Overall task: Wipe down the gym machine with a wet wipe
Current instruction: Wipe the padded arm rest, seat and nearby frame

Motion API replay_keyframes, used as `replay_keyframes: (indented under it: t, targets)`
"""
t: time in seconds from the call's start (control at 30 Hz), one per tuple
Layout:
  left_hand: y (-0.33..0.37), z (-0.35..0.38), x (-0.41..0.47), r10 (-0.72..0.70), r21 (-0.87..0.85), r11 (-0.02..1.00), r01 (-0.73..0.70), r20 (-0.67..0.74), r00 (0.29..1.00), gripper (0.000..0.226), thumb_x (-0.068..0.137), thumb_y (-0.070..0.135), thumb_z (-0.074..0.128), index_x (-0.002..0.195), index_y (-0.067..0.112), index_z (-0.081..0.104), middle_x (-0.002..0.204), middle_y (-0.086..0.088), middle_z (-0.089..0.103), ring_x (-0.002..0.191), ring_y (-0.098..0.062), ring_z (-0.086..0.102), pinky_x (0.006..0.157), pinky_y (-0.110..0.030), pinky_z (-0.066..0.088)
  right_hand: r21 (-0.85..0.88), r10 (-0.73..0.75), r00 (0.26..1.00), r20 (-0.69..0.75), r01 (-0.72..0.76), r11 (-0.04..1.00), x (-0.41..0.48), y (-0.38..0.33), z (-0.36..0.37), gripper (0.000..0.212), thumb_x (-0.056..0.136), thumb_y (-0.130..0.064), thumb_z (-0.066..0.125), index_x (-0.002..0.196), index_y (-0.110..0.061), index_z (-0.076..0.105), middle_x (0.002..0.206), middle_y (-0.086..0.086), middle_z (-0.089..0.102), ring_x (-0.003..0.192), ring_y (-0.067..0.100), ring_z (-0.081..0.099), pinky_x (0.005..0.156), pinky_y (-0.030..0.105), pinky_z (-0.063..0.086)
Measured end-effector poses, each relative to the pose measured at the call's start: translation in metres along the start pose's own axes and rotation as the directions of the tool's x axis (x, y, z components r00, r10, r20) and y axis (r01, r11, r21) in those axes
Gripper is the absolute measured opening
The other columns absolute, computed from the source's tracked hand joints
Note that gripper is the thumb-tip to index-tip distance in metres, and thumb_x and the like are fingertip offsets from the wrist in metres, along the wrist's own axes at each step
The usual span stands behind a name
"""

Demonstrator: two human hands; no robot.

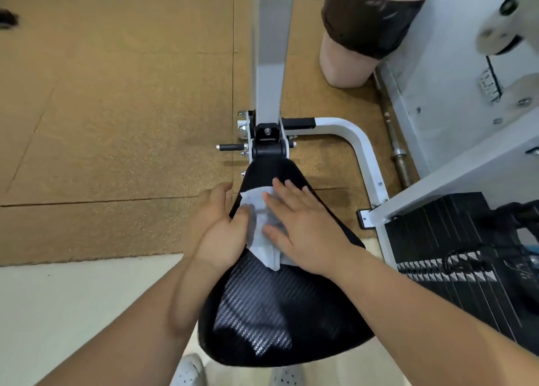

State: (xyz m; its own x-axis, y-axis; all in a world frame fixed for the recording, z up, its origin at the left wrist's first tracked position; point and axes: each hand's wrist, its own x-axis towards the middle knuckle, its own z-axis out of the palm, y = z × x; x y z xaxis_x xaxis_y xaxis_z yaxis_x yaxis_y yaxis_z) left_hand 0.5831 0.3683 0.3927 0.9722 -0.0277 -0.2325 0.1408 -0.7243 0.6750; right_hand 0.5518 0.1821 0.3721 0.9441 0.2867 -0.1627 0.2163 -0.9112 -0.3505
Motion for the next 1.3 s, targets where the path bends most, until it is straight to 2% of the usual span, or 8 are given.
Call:
replay_keyframes:
  t: [0.1,0.27,0.47,0.63,0.83,0.93,1.03,1.3]
  targets:
    - [-0.01,0.0,0.016,-0.024,-0.085,0.996,0.025,0.015,1.0,0.043,0.1,0.039,0.051,0.142,0.032,0.049,0.142,0.001,0.056,0.121,-0.021,0.058,0.104,-0.042,0.046,-0.017,-0.097,0.995,-0.006,0.097,0.995,0.004,0.007,0.012,0.059,0.103,-0.057,0.038,0.158,-0.034,0.037,0.172,0.003,0.014,0.159,0.021,0.006,0.128,0.035,-0.002]
    - [-0.009,0.007,0.046,0.129,-0.163,0.978,-0.132,-0.027,0.991,0.035,0.102,0.033,0.052,0.137,0.028,0.056,0.131,0.001,0.06,0.113,-0.02,0.06,0.101,-0.042,0.048,-0.299,-0.429,0.895,-0.125,0.378,0.876,0.033,0.03,0.014,0.033,0.096,-0.03,0.057,0.123,-0.022,0.075,0.135,0.004,0.069,0.122,0.027,0.067,0.095,0.044,0.059]
    - [0.013,0.023,0.092,0.264,-0.236,0.928,-0.287,-0.125,0.956,0.045,0.105,0.027,0.046,0.15,0.025,0.044,0.143,0.006,0.049,0.13,-0.02,0.051,0.112,-0.043,0.041,-0.368,-0.277,0.9,-0.338,0.144,0.918,0.086,0.071,-0.019,0.034,0.095,-0.011,0.058,0.126,-0.011,0.073,0.126,0.009,0.072,0.111,0.032,0.071,0.09,0.044,0.059]
    - [0.036,0.047,0.119,0.341,-0.129,0.914,-0.385,-0.27,0.9,0.06,0.105,0.025,0.042,0.162,0.019,0.021,0.168,-0.001,0.022,0.152,-0.019,0.025,0.124,-0.035,0.021,-0.247,-0.226,0.555,-0.8,0.039,0.968,0.123,0.088,-0.059,0.033,0.1,-0.021,0.055,0.122,-0.006,0.074,0.121,0.011,0.075,0.104,0.031,0.073,0.088,0.043,0.06]
    - [0.042,0.076,0.129,0.399,0.3,0.884,-0.359,-0.082,0.913,0.081,0.102,0.031,0.035,0.161,0.021,-0.019,0.168,0.002,-0.027,0.158,-0.026,-0.002,0.126,-0.05,0.011,-0.619,-0.621,0.126,-0.774,0.063,0.783,0.18,0.068,-0.125,0.027,0.101,-0.006,0.056,0.121,0.002,0.072,0.125,0.02,0.071,0.111,0.036,0.071,0.093,0.047,0.058]
    - [0.04,0.073,0.134,0.344,0.253,0.917,-0.31,-0.105,0.933,0.08,0.102,0.03,0.037,0.162,0.018,-0.015,0.17,0.0,-0.021,0.158,-0.024,-0.001,0.127,-0.049,0.012,-0.816,-0.802,0.154,-0.577,-0.074,0.573,0.215,0.066,-0.128,0.023,0.103,-0.003,0.057,0.121,0.001,0.071,0.139,0.02,0.063,0.13,0.04,0.059,0.111,0.053,0.046]
    - [0.04,0.072,0.133,0.315,0.281,0.92,-0.273,-0.118,0.942,0.081,0.101,0.03,0.039,0.162,0.016,-0.012,0.17,-0.002,-0.019,0.158,-0.024,0.0,0.126,-0.052,0.013,-0.933,-0.847,0.391,-0.359,-0.161,0.321,0.225,0.09,-0.109,0.039,0.105,-0.011,0.051,0.142,-0.008,0.059,0.16,0.011,0.043,0.148,0.037,0.04,0.122,0.057,0.027]
    - [0.043,0.074,0.126,0.406,0.332,0.886,-0.324,-0.216,0.888,0.094,0.099,0.032,0.041,0.153,0.023,-0.034,0.161,0.001,-0.042,0.158,-0.026,-0.01,0.126,-0.056,0.003,-0.632,-0.624,0.146,-0.768,-0.018,0.774,0.215,0.096,-0.108,0.023,0.098,-0.032,0.064,0.118,-0.024,0.055,0.101,0.011,0.052,0.087,0.031,0.049,0.074,0.042,0.041]
